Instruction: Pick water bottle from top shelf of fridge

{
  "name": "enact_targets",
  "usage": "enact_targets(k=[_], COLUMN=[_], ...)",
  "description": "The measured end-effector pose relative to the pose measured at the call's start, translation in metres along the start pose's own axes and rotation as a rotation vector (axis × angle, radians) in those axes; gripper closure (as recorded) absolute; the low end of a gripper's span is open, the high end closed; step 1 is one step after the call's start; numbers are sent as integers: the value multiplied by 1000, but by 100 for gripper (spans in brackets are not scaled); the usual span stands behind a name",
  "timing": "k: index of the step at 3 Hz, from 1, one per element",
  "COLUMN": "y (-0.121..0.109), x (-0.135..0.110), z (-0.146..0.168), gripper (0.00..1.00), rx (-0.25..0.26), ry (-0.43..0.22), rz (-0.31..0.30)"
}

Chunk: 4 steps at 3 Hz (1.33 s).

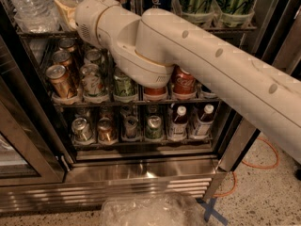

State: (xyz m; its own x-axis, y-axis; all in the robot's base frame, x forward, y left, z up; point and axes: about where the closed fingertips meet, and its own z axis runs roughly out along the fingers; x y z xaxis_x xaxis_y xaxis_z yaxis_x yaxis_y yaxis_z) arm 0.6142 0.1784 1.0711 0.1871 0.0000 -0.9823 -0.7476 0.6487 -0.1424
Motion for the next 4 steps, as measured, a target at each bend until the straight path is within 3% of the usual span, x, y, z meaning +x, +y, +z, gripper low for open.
enact_targets(k=[4], y=[-4], x=[-7], z=[-6], gripper=[100], rx=[9], ry=[-47], rz=[-45])
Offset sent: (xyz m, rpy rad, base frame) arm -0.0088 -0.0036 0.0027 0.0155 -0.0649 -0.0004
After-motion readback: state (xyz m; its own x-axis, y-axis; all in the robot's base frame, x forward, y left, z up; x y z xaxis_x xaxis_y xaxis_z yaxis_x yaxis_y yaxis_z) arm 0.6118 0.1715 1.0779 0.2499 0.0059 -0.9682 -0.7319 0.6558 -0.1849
